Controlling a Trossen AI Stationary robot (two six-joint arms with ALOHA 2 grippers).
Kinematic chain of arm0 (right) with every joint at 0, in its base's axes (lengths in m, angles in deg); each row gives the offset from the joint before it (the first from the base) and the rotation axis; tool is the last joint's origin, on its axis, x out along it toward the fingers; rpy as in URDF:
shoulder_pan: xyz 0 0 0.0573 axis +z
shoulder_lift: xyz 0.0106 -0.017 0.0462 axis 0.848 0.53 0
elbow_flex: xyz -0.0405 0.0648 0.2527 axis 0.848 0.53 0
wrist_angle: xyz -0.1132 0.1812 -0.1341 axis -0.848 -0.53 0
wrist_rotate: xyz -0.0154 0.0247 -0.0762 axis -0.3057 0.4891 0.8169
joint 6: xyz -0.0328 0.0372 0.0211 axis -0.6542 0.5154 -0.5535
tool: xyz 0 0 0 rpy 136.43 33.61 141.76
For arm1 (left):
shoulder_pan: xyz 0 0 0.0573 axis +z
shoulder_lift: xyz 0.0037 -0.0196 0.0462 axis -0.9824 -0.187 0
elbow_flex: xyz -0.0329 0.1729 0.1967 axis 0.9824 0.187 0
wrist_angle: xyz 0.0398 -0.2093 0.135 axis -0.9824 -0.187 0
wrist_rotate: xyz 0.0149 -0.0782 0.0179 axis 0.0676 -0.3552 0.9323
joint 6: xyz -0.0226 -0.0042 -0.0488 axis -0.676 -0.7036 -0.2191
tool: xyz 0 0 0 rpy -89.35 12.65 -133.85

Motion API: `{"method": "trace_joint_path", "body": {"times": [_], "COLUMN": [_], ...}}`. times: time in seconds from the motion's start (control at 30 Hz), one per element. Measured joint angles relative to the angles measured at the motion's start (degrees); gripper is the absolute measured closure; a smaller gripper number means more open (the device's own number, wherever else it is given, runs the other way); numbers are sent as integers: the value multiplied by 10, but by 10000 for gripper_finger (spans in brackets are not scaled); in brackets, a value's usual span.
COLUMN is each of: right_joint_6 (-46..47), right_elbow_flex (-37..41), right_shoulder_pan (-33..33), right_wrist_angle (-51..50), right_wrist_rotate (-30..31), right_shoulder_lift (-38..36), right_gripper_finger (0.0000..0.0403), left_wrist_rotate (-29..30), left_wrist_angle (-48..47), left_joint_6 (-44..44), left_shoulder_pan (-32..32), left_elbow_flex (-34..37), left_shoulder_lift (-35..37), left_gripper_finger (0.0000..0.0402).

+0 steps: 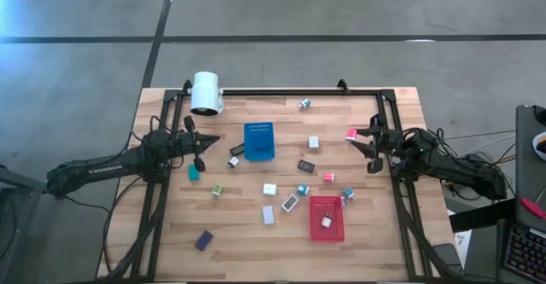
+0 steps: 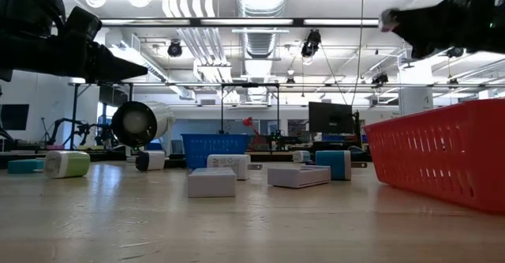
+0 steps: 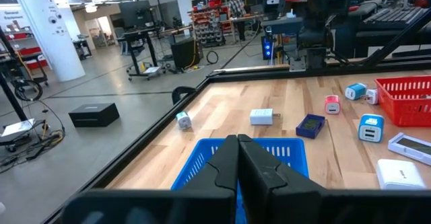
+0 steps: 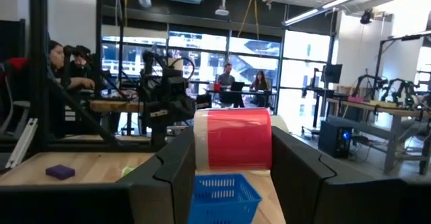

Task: Pick & Place Office items
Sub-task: Put the left pink charger adapter into the red bin

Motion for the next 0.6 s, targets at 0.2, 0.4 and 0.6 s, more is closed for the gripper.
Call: {"method": "trace_joint_path", "body": {"times": [0.2, 0.4, 0.6], "right_joint_6": [-27, -60, -86], "right_elbow_flex": [-134, -271, -363], "right_shoulder_pan": [23, 76, 162], "right_wrist_angle": [-169, -316, -404], "right_wrist_rotate": [-18, -17, 4], "right_shoulder_lift": [53, 182, 335], "right_gripper_finger": [255, 255, 256], "left_wrist_rotate": [4, 8, 8], "left_wrist_angle": [0, 0, -1], "left_joint_6": [1, 3, 3], "left_shoulder_pan": [0, 0, 0], "left_elbow_flex": [0, 0, 0], "left_shoulder_lift": [0, 0, 0], "left_gripper_finger": [390, 388, 388]}}
